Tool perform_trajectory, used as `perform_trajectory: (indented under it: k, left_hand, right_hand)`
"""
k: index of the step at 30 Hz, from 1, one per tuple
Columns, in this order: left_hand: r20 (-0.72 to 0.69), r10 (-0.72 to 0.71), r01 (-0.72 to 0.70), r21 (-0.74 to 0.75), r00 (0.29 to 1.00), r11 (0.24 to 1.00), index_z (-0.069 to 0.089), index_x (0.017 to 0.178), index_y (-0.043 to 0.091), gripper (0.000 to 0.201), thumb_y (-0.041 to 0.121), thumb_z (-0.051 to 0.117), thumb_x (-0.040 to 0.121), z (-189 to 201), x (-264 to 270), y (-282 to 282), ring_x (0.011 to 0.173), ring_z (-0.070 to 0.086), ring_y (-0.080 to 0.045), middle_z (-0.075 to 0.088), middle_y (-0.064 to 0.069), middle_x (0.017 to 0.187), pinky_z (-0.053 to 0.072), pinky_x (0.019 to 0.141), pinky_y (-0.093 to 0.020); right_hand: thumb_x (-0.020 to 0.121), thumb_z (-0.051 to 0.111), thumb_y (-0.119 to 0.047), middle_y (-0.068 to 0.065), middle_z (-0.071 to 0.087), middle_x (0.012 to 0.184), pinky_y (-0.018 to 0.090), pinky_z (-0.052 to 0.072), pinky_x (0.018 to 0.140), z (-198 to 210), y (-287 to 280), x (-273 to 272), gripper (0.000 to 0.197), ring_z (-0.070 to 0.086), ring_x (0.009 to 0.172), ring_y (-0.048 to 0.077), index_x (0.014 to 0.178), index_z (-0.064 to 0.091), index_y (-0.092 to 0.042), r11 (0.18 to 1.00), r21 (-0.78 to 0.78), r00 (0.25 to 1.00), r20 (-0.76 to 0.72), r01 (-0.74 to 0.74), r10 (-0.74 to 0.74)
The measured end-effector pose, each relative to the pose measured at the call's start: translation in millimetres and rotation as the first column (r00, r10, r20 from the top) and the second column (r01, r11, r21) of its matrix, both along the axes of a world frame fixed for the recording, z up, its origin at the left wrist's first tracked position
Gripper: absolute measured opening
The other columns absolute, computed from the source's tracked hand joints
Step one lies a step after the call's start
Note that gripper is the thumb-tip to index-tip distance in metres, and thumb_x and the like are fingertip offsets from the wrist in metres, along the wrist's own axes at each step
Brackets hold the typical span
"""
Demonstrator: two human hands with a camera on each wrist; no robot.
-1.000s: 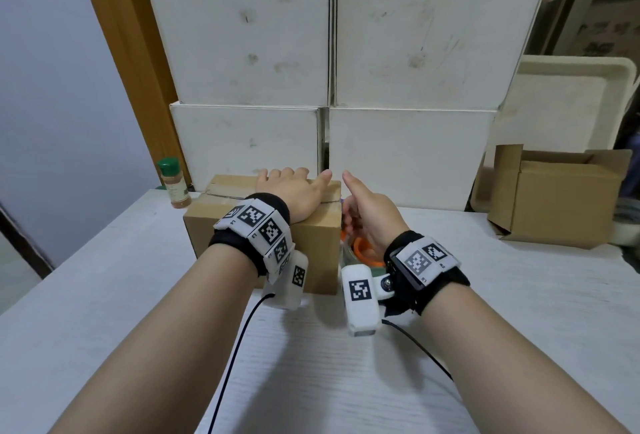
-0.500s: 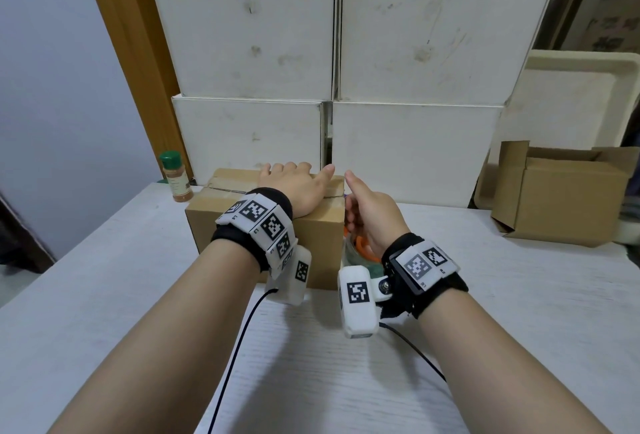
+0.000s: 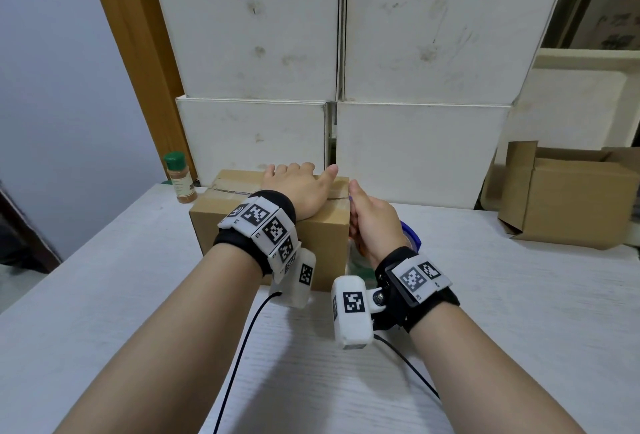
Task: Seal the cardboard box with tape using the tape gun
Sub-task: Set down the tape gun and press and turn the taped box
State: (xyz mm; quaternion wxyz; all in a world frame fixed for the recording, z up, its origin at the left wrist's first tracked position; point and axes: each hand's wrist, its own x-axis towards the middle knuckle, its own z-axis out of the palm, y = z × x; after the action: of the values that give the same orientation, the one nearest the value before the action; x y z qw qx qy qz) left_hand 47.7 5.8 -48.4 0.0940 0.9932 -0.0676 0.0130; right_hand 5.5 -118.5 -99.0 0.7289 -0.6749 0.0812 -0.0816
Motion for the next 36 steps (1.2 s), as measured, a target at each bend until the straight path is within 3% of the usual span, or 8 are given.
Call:
perform_trajectory:
  k: [5, 10, 12, 19, 22, 26, 33, 36]
  left_hand:
    - [0.014, -0.011, 0.011, 0.012, 1.000, 1.000, 0.032, 0.145, 0.025, 0.068, 0.059, 0.007, 0.091, -3, 4, 2, 0.138, 0.031, -0.029, 0.037, -0.007, 0.151, 0.015, 0.117, -0.047]
    - [0.026, -0.030, 0.029, 0.035, 0.999, 0.999, 0.032, 0.144, 0.030, 0.079, 0.063, -0.002, 0.081, -5, 7, 2, 0.137, 0.034, -0.030, 0.039, -0.007, 0.149, 0.017, 0.115, -0.048]
    - [0.009, -0.028, 0.027, 0.048, 1.000, 0.998, 0.032, 0.145, 0.030, 0.087, 0.065, -0.005, 0.074, -5, 6, 1, 0.137, 0.033, -0.029, 0.039, -0.007, 0.149, 0.016, 0.116, -0.048]
    - [0.004, 0.021, -0.021, 0.054, 1.000, 0.998, 0.036, 0.143, 0.019, 0.077, 0.064, 0.009, 0.088, 0, -2, -4, 0.138, 0.031, -0.029, 0.038, -0.010, 0.149, 0.016, 0.116, -0.046]
    - [-0.004, 0.039, -0.039, 0.046, 0.999, 0.998, 0.036, 0.143, 0.016, 0.076, 0.064, 0.010, 0.090, 3, -6, -5, 0.139, 0.030, -0.029, 0.037, -0.012, 0.149, 0.015, 0.117, -0.045]
    - [-0.008, 0.034, -0.033, 0.058, 0.999, 0.998, 0.036, 0.144, 0.016, 0.076, 0.063, 0.011, 0.090, 5, -9, -6, 0.139, 0.030, -0.029, 0.037, -0.013, 0.149, 0.015, 0.117, -0.044]
    - [-0.012, 0.041, -0.040, 0.061, 0.999, 0.997, 0.036, 0.144, 0.015, 0.075, 0.063, 0.011, 0.091, 8, -13, -7, 0.138, 0.030, -0.029, 0.037, -0.014, 0.149, 0.015, 0.117, -0.044]
    - [-0.009, 0.035, -0.034, 0.069, 0.999, 0.997, 0.037, 0.143, 0.014, 0.075, 0.062, 0.010, 0.092, 8, -12, -7, 0.138, 0.030, -0.030, 0.037, -0.015, 0.148, 0.015, 0.116, -0.044]
  right_hand:
    - [0.088, 0.052, -0.050, -0.011, 0.042, 0.038, 0.032, 0.037, 0.059, -3, 3, 0, 0.063, 0.041, 0.051, 0.017, 0.034, 0.046, -0.019, 0.998, -0.033, 0.999, -0.004, 0.053, -0.054]
    - [0.091, 0.048, -0.048, 0.005, 0.058, 0.062, 0.033, 0.043, 0.069, -1, 7, -2, 0.051, 0.052, 0.066, 0.020, 0.053, 0.051, -0.014, 0.988, -0.117, 0.995, 0.028, 0.101, -0.098]
    - [0.093, 0.044, -0.048, 0.004, 0.057, 0.062, 0.035, 0.042, 0.072, -1, 9, -3, 0.052, 0.051, 0.066, 0.020, 0.054, 0.050, -0.014, 0.980, -0.158, 0.992, 0.058, 0.120, -0.112]
    - [0.094, 0.036, -0.054, -0.005, 0.051, 0.055, 0.051, 0.030, 0.081, -3, 16, -1, 0.055, 0.049, 0.070, 0.022, 0.050, 0.048, -0.023, 0.955, -0.234, 0.982, 0.072, 0.184, -0.172]
    - [0.095, 0.033, -0.052, -0.005, 0.048, 0.057, 0.047, 0.025, 0.077, -2, 15, -3, 0.052, 0.045, 0.070, 0.021, 0.054, 0.046, -0.024, 0.942, -0.290, 0.985, 0.080, 0.168, -0.151]
    - [0.099, 0.031, -0.044, 0.001, 0.052, 0.064, 0.037, 0.038, 0.076, 2, 12, -4, 0.050, 0.049, 0.073, 0.024, 0.064, 0.051, -0.015, 0.940, -0.319, 0.991, 0.095, 0.120, -0.094]
    - [0.101, 0.034, -0.027, -0.005, 0.043, 0.064, 0.020, 0.033, 0.056, 2, 11, -1, 0.040, 0.043, 0.071, 0.021, 0.062, 0.039, -0.024, 0.927, -0.359, 0.991, 0.110, 0.109, -0.074]
    - [0.101, 0.035, -0.025, -0.006, 0.041, 0.067, 0.014, 0.031, 0.056, 1, 9, 0, 0.032, 0.042, 0.064, 0.014, 0.071, 0.045, -0.017, 0.920, -0.383, 0.996, 0.071, 0.084, -0.061]
